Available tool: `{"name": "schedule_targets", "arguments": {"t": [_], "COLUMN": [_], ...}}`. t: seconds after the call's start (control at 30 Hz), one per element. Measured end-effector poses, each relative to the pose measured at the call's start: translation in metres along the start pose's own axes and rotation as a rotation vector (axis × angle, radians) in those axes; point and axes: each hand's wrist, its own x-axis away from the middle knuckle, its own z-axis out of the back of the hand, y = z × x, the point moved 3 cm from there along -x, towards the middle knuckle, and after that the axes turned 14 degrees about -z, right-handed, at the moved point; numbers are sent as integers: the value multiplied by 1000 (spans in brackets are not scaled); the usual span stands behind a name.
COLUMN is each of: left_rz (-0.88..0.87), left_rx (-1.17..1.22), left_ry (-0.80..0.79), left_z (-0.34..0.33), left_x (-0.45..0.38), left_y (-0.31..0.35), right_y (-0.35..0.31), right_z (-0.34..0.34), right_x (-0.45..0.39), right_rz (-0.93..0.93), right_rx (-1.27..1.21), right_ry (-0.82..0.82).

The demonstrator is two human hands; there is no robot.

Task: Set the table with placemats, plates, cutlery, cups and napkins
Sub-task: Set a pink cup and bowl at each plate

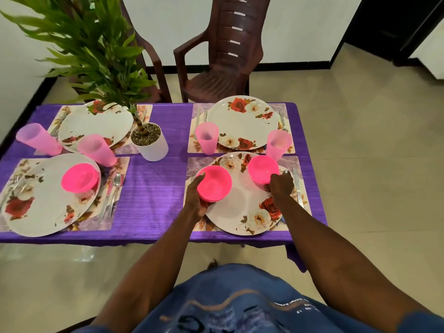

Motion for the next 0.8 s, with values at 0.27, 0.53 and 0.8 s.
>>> {"name": "schedule_targets", "arguments": {"t": [0.27, 0.53, 0.8], "left_rz": [12, 34, 48], "left_rx": [-21, -48, -73], "left_ry": [-54, -77, -118], "left_z": [-7, -7, -16], "left_x": [-1, 0, 6], "left_y": [-1, -5, -11], "right_y": [7, 12, 22], "right_z": [3, 6, 19], "right_x": [-3, -1, 21], "right_rz": [0, -27, 16], "right_rx": [-22, -60, -95], "right_ry": [14, 18, 177]}}
